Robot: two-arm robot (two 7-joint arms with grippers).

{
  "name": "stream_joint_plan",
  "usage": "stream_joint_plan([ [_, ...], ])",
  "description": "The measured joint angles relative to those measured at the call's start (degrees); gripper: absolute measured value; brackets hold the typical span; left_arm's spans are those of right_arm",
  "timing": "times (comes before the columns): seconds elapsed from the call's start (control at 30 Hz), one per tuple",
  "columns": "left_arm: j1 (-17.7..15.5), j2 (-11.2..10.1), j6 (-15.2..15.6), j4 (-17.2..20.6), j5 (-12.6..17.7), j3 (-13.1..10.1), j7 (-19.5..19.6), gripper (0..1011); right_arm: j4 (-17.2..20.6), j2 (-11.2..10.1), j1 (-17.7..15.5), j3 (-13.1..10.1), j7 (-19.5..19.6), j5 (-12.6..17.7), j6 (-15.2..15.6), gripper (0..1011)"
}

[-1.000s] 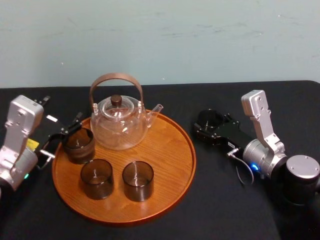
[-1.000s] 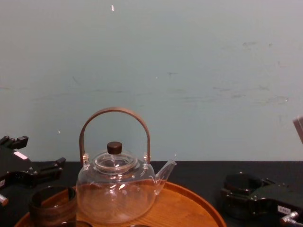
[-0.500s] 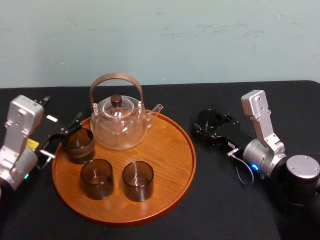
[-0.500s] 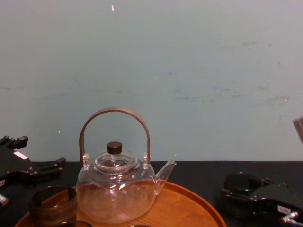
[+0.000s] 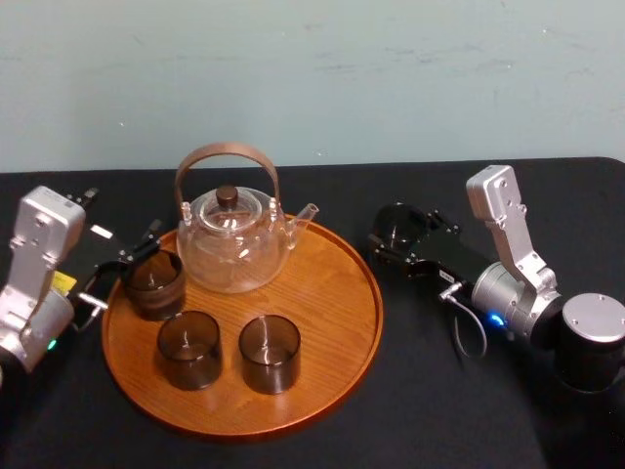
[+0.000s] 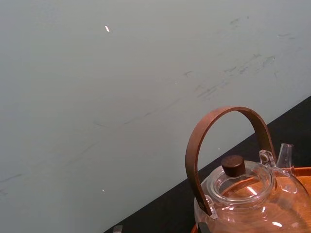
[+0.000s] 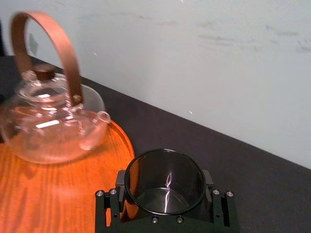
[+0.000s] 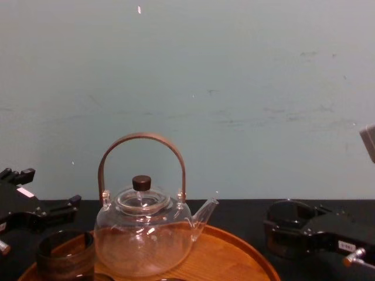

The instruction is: Pick up the glass from the table and place it on the tray.

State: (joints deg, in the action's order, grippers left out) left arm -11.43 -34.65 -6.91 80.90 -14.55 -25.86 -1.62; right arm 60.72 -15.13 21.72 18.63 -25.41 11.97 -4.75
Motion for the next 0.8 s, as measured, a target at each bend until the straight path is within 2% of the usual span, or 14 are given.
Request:
stream_joint_plan([
  [0.1, 0.0, 0.0, 0.0, 0.0, 0.0, 0.0, 0.0, 1001, 2.7, -0.5, -1.1, 0.4, -0.7, 0.5, -0.1, 905],
  [0.33, 0.0, 0.0, 0.0, 0.0, 0.0, 0.0, 0.0, 1001, 4.8, -0.6, -1.8, 2.1, -2.3, 1.3, -0.5, 905],
  [0.53, 0.0, 0.0, 0.0, 0.0, 0.0, 0.0, 0.0, 1001, 3.4, 0.3, -0.7, 3.6, -3.4, 1.8, -1.1, 905],
  [0.8, 0.0, 0.0, 0.0, 0.0, 0.0, 0.0, 0.0, 1001, -0.5, 2.0, 1.6, 5.5, -4.9, 2.6, -2.2, 905],
])
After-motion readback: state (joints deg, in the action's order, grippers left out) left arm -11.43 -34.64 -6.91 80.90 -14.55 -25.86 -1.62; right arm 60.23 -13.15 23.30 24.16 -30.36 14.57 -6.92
